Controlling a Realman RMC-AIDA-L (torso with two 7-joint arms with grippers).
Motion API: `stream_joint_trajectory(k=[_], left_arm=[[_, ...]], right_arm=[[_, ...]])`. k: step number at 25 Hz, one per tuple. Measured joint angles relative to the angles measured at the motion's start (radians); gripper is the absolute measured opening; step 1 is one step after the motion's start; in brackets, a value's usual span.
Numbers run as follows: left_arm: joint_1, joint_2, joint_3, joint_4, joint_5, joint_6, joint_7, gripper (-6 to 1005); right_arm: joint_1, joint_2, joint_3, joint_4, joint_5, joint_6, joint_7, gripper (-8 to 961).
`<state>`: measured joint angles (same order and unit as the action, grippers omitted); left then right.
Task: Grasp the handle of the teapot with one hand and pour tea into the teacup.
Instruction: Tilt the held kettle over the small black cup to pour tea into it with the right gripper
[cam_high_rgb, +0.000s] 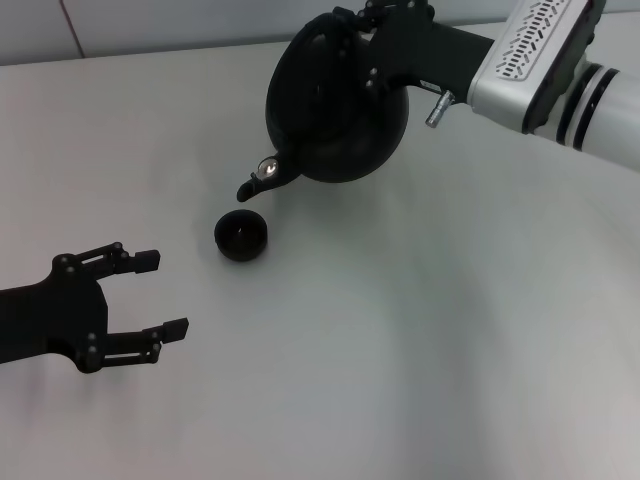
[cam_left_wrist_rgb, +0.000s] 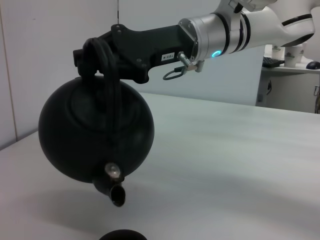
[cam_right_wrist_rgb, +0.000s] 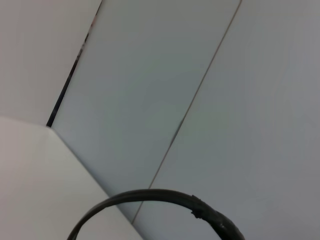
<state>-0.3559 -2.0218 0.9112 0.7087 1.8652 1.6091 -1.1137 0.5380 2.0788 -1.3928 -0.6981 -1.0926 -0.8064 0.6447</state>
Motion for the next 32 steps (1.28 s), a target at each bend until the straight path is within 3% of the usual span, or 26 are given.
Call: stream_joint_trajectory(k=[32], left_arm=[[0.0, -0.008, 0.0, 0.0, -0.002, -0.025, 0.004, 859]], right_arm=[[0.023, 0.003, -0.022, -0.022, -0.091, 0.035, -0.002, 115]])
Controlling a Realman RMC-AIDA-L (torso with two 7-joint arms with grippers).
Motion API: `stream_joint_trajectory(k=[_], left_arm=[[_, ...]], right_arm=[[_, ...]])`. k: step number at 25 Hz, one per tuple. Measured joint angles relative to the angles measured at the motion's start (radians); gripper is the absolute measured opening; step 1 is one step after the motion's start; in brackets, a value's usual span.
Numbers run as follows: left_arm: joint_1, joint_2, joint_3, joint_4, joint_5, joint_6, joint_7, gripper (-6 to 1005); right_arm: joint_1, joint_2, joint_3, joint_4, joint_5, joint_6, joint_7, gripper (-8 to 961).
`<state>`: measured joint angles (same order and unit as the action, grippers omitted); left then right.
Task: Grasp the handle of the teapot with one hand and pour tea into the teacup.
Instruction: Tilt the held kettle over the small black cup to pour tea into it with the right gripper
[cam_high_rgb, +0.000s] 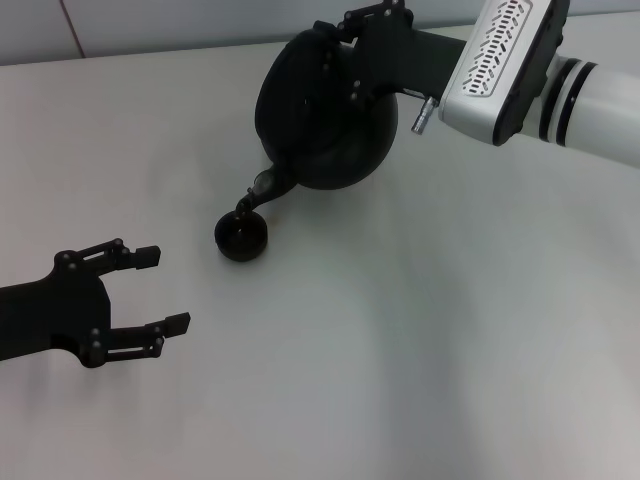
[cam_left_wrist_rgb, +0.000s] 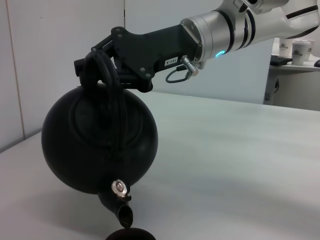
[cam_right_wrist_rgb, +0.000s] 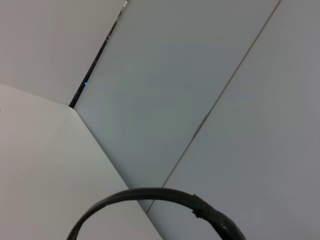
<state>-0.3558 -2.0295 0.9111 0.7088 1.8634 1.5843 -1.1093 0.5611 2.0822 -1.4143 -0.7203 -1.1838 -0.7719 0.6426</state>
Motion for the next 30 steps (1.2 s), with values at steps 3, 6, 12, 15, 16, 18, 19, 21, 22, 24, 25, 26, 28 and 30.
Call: stream_joint_trajectory(k=[3, 6, 12, 15, 16, 18, 19, 21, 22, 24, 25, 26, 28, 30], left_arm=[[0.0, 0.0, 0.0, -0.002, 0.0, -0.001, 0.002, 859], [0.0, 0.0, 0.0, -0.004, 0.002, -0.008, 0.003, 859], [0.0, -0.001, 0.0, -0.005, 0.002, -0.014, 0.004, 859], [0.0, -0.001, 0.0, -0.006, 0.002, -0.014, 0.005, 859], [0.0, -0.002, 0.0, -0.006, 0.002, -0.014, 0.005, 859], [0.0, -0.002, 0.0, -0.006, 0.002, -0.014, 0.005, 859], [0.0, -0.002, 0.0, -0.006, 0.002, -0.014, 0.005, 859], [0.0, -0.002, 0.0, -0.006, 0.002, -0.014, 0.005, 859], [0.0, -0.002, 0.0, -0.006, 0.002, -0.014, 0.005, 859], [0.0, -0.003, 0.0, -0.005, 0.002, -0.014, 0.005, 859], [0.0, -0.003, 0.0, -0.005, 0.002, -0.014, 0.005, 859], [0.0, -0.004, 0.0, -0.004, 0.002, -0.014, 0.005, 859], [0.0, -0.006, 0.0, -0.003, 0.002, -0.014, 0.005, 859], [0.0, -0.008, 0.0, -0.001, 0.002, -0.014, 0.005, 859]], right_arm=[[0.002, 0.0, 0.0, -0.002, -0.001, 0.0, 0.0, 115], [0.004, 0.0, 0.0, -0.008, -0.019, 0.001, 0.0, 115], [0.006, -0.001, -0.001, -0.016, -0.027, 0.002, 0.0, 115], [0.006, -0.001, -0.001, -0.019, -0.028, 0.002, 0.0, 114], [0.006, -0.001, -0.001, -0.022, -0.032, 0.002, 0.0, 114], [0.006, -0.001, -0.001, -0.022, -0.034, 0.002, 0.0, 114], [0.006, -0.001, -0.001, -0.023, -0.038, 0.002, 0.0, 114], [0.006, -0.001, -0.002, -0.024, -0.039, 0.002, 0.0, 114], [0.006, -0.001, -0.002, -0.024, -0.039, 0.002, 0.0, 114], [0.007, -0.001, -0.002, -0.025, -0.04, 0.002, 0.0, 114], [0.007, -0.001, -0.002, -0.025, -0.04, 0.002, 0.0, 114], [0.006, -0.001, -0.002, -0.026, -0.04, 0.002, 0.0, 114], [0.006, -0.001, -0.002, -0.026, -0.04, 0.002, 0.0, 114], [0.006, -0.001, -0.002, -0.026, -0.041, 0.002, -0.001, 114]])
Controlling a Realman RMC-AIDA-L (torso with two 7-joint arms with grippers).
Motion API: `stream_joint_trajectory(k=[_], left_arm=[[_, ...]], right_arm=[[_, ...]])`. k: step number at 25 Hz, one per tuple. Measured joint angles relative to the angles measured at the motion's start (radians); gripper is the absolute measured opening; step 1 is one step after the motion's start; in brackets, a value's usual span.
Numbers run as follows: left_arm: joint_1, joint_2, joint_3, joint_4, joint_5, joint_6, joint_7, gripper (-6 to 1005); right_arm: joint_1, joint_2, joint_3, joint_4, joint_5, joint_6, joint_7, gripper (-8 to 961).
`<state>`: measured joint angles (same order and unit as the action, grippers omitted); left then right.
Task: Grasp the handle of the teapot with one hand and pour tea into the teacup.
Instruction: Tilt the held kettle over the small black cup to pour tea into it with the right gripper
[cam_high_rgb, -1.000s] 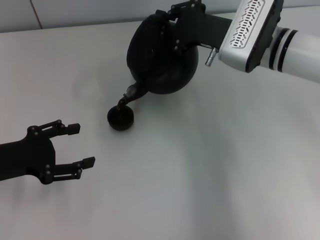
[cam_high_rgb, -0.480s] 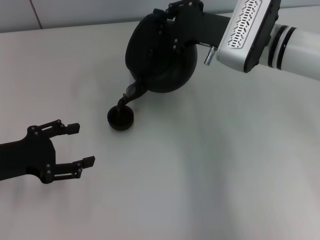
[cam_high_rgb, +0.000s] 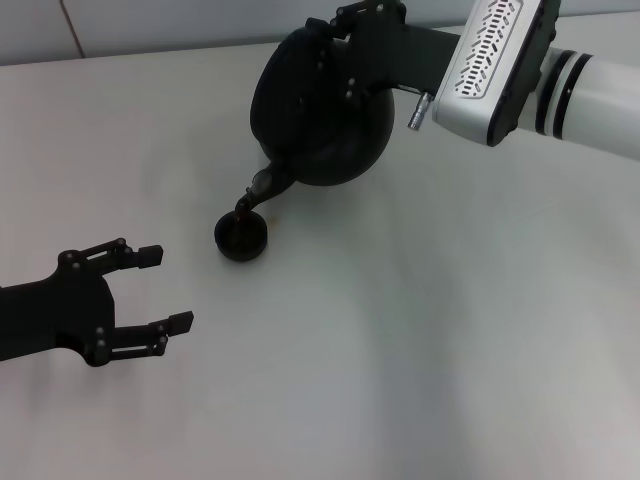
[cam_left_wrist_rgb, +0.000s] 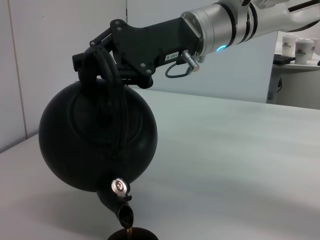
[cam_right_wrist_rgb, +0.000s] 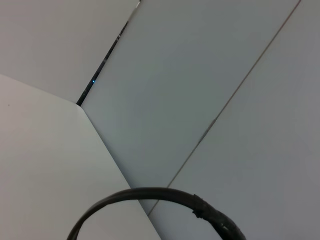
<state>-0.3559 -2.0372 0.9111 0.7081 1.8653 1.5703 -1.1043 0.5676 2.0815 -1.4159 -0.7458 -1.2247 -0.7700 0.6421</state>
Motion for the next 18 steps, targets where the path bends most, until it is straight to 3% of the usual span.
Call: stream_joint_trajectory(k=[18], left_arm=[[0.0, -0.001, 0.0, 0.0, -0.002, -0.01, 0.0, 859]], right_arm=[[-0.031, 0.008, 0.0, 0.017, 0.033, -0.009, 0.009, 114]])
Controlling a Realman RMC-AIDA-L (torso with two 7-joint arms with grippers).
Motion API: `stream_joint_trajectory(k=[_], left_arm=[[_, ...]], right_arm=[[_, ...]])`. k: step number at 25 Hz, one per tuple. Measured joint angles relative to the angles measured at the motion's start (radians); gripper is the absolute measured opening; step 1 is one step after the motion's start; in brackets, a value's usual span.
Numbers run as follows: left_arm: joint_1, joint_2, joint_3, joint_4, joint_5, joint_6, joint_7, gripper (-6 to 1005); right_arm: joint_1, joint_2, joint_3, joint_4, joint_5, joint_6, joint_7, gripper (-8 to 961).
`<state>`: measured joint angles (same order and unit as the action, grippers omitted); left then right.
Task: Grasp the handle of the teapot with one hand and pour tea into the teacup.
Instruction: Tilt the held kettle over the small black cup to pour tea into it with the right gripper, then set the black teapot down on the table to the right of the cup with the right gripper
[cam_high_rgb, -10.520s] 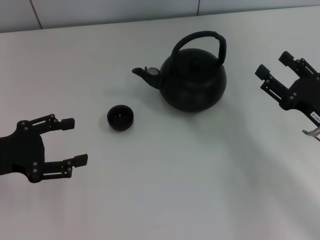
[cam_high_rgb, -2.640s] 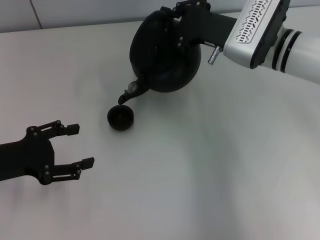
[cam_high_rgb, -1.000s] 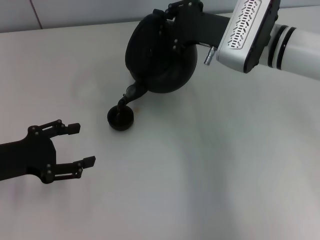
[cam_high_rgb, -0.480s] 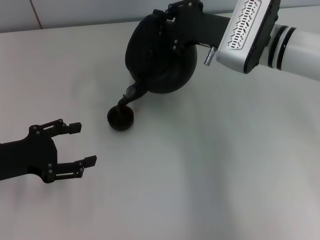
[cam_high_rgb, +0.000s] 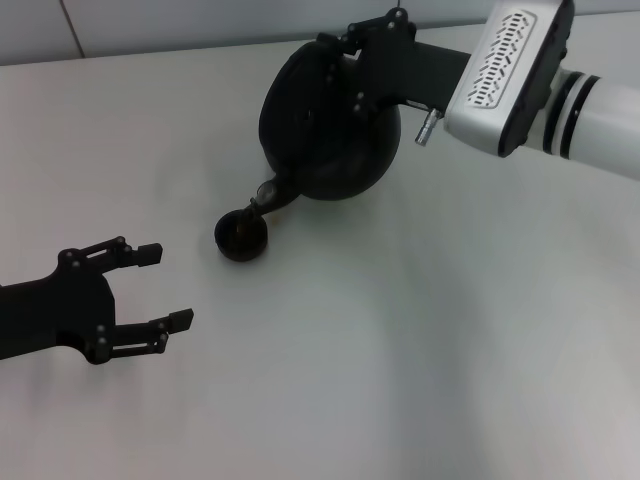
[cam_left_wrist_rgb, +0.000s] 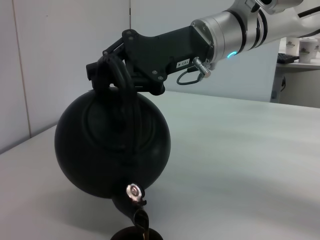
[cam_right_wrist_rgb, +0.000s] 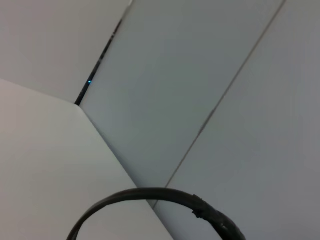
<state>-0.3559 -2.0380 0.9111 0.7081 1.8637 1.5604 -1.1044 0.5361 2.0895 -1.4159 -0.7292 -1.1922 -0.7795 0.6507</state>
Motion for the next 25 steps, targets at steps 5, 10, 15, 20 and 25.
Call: stream_joint_trajectory(k=[5, 10, 15, 20, 25], left_arm=[[0.0, -0.003, 0.0, 0.0, 0.001, -0.001, 0.0, 859], [0.001, -0.006, 0.0, 0.001, 0.0, -0.001, 0.0, 859], [0.002, -0.007, 0.0, 0.001, 0.0, 0.001, -0.001, 859], [0.001, -0.007, 0.0, 0.001, 0.0, 0.002, -0.002, 859], [0.0, -0.008, 0.0, 0.001, -0.001, 0.002, -0.001, 859]], right_arm=[[-0.016, 0.0, 0.0, 0.022, 0.093, -0.012, -0.006, 114], [-0.041, 0.0, 0.001, 0.031, 0.154, -0.043, -0.008, 114], [-0.062, 0.0, 0.009, 0.042, 0.25, -0.053, -0.008, 114], [-0.084, -0.001, 0.023, 0.055, 0.335, -0.076, -0.008, 114], [-0.097, -0.003, 0.025, 0.095, 0.465, -0.097, 0.004, 114]])
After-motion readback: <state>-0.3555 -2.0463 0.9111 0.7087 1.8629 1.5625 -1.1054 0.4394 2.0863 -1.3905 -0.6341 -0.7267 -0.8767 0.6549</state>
